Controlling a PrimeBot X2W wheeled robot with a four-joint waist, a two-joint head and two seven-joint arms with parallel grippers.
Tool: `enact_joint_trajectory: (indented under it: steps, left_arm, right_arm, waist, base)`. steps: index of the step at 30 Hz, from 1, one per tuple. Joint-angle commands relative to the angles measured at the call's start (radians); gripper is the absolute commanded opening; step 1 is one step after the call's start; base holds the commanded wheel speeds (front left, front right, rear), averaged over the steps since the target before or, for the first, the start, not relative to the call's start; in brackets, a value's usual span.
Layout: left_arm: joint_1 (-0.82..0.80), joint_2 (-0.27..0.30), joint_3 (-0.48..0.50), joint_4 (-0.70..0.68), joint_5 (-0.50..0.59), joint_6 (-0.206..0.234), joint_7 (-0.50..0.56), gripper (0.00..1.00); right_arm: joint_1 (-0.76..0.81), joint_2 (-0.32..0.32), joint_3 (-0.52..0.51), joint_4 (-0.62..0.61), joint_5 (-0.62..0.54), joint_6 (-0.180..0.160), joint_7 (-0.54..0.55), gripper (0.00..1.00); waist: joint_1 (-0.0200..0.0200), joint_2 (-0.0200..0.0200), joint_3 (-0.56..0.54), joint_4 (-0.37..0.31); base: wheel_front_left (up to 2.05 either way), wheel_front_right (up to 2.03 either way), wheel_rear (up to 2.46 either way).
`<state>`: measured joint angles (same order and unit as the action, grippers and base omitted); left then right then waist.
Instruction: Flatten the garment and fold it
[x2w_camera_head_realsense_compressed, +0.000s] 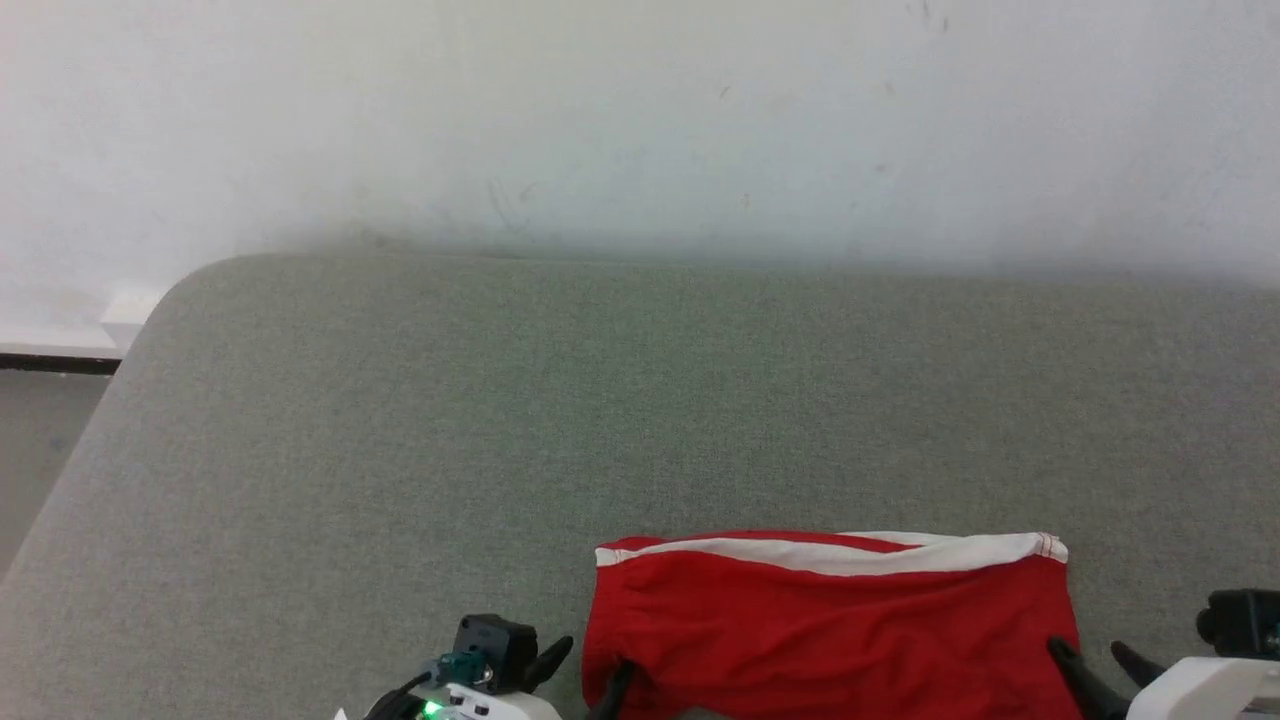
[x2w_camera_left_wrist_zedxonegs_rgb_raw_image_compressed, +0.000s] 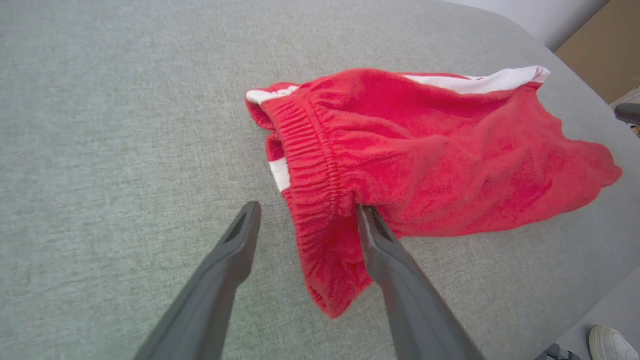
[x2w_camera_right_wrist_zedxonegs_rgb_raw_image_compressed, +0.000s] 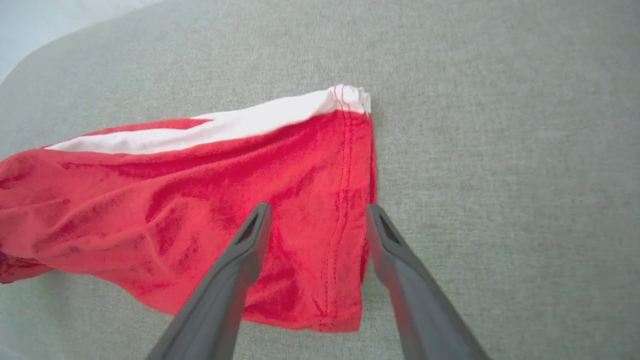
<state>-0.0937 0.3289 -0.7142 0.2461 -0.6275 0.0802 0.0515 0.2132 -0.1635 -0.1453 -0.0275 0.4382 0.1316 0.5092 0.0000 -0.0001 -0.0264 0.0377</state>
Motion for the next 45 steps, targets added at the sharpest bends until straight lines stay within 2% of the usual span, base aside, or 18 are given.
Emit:
enact_joint_trajectory:
  steps: [1, 7, 13, 16, 17, 21, 27, 34, 40, 41, 42, 45]
  left_arm:
    - [0.022, 0.012, 0.007, -0.015, 0.006, 0.003, -0.013, 1.0]
    - [0.065, 0.058, 0.049, -0.146, 0.009, 0.022, -0.091, 1.0]
    - [0.083, 0.091, 0.164, -0.239, 0.093, 0.12, -0.286, 1.0]
    - [0.098, 0.088, 0.224, -0.264, 0.155, 0.167, -0.31, 1.0]
    - [0.098, 0.088, 0.224, -0.264, 0.155, 0.167, -0.31, 1.0]
    - [0.134, 0.065, 0.309, -0.327, 0.266, 0.187, -0.313, 1.0]
    - [0.204, 0.003, 0.388, -0.344, 0.361, 0.173, -0.313, 1.0]
    - [0.214, -0.049, 0.439, -0.322, 0.409, 0.112, -0.313, 1.0]
    - [0.207, -0.083, 0.472, -0.307, 0.439, 0.068, -0.313, 1.0]
    - [0.205, -0.089, 0.475, -0.305, 0.444, 0.061, -0.313, 1.0]
    - [0.204, -0.095, 0.478, -0.302, 0.448, 0.055, -0.313, 1.0]
    - [0.2, -0.114, 0.487, -0.294, 0.459, 0.038, -0.313, 1.0]
  right_arm:
    - [0.007, -0.006, -0.01, -0.021, -0.01, -0.001, 0.002, 1.0]
    - [0.006, -0.029, -0.026, -0.094, -0.041, -0.001, -0.038, 1.0]
    - [0.025, -0.057, -0.014, -0.058, -0.139, -0.001, -0.158, 1.0]
    - [0.026, -0.054, -0.023, -0.013, -0.178, -0.001, -0.203, 1.0]
    - [0.026, -0.054, -0.023, -0.013, -0.178, -0.001, -0.203, 1.0]
    - [0.015, -0.028, -0.046, 0.059, -0.195, -0.001, -0.211, 1.0]
    - [-0.033, 0.017, -0.072, 0.187, -0.171, -0.001, -0.182, 1.0]
    - [-0.082, 0.034, -0.059, 0.303, -0.134, -0.001, -0.156, 1.0]
    - [-0.09, 0.037, 0.002, 0.375, -0.083, -0.001, -0.125, 1.0]
    - [-0.09, 0.036, 0.013, 0.384, -0.076, -0.001, -0.124, 0.73]
    - [-0.091, 0.034, 0.024, 0.392, -0.072, -0.001, -0.125, 0.02]
    - [-0.098, 0.025, 0.059, 0.402, -0.057, -0.001, -0.142, 0.0]
  waist:
    - [0.0, 0.0001, -0.023, 0.014]
    - [0.0, 0.0001, -0.042, 0.037]
    - [0.0, 0.0001, -0.041, 0.061]
    - [0.0, 0.0001, -0.037, 0.068]
    - [0.0, 0.0001, -0.037, 0.068]
    - [0.0, 0.0001, -0.03, 0.071]
    - [0.0, 0.0001, -0.013, 0.078]
    - [0.0, 0.0001, 0.007, 0.098]
    - [0.0, 0.0001, 0.026, 0.114]
    - [0.0, 0.0001, 0.029, 0.115]
    - [0.0, 0.0001, 0.032, 0.116]
    - [0.0, 0.0001, 0.041, 0.117]
  base:
    - [0.0, 0.0, 0.0]
    - [0.0, 0.0, 0.0]
    - [0.0, 0.0, 0.0]
    - [0.0, 0.0, 0.0]
    - [0.0, 0.0, 0.0]
    - [0.0, 0.0, 0.0]
    - [0.0, 0.0, 0.0]
    - [0.0, 0.0, 0.0]
    - [0.0, 0.0, 0.0]
    - [0.0, 0.0, 0.0]
    - [0.0, 0.0, 0.0]
    - [0.0, 0.0, 0.0]
